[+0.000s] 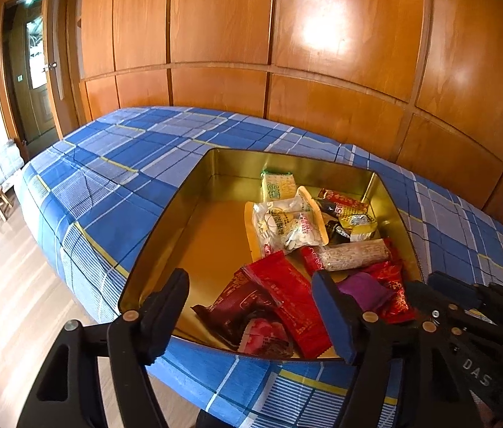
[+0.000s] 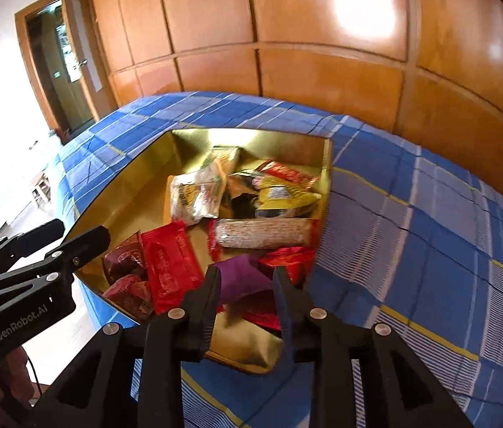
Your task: Organize snacks
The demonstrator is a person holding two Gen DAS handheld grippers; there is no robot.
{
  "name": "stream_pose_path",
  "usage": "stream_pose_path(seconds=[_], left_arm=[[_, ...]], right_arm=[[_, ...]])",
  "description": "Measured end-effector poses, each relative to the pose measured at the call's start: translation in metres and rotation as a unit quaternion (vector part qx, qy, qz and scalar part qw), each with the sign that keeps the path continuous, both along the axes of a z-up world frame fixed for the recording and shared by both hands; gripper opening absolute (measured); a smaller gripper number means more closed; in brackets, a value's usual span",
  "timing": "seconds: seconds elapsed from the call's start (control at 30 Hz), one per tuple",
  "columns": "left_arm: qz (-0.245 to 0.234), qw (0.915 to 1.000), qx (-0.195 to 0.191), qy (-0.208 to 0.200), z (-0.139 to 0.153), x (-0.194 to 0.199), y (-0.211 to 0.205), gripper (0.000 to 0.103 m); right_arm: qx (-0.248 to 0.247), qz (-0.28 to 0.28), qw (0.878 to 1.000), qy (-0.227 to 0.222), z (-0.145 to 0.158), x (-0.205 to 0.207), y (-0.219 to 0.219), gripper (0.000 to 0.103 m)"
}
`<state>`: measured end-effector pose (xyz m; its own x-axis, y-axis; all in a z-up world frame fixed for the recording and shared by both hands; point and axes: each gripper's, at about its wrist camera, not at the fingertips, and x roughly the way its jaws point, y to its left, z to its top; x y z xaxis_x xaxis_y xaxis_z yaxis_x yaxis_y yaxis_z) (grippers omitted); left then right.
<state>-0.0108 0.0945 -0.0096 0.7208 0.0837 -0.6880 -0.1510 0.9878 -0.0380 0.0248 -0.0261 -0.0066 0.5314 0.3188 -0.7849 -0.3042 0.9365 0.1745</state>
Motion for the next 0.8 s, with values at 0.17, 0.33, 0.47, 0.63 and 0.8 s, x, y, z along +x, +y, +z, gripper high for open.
stream_pose_path(seconds=[0.17, 0.33, 0.47, 0.63, 0.8], left_arm=[[-0.009, 0.9999, 0.008, -0.010, 0.004, -0.004, -0.010, 0.079], [-0.012, 0.9998, 0.011, -0.014, 0.006, -0.006, -0.013, 0.081], [-0.010, 0.9997, 0.013, -0.016, 0.007, -0.007, -0.014, 0.081], [-0.011, 0.9997, 0.015, -0.016, 0.008, -0.008, -0.013, 0.083], [-0.013, 0.9996, 0.017, -0.016, 0.007, -0.008, -0.014, 0.085]], right_arm=[[-0.005, -0.011, 1.000, -0.008, 0.002, -0.006, -0.007, 0.031], [-0.006, -0.013, 1.000, -0.008, 0.002, -0.009, -0.010, 0.031], [-0.006, -0.014, 1.000, -0.010, 0.002, -0.011, -0.010, 0.031], [-0.002, -0.016, 1.000, -0.010, 0.003, -0.012, -0.011, 0.031], [-0.001, -0.018, 1.000, -0.009, 0.003, -0.012, -0.012, 0.031]])
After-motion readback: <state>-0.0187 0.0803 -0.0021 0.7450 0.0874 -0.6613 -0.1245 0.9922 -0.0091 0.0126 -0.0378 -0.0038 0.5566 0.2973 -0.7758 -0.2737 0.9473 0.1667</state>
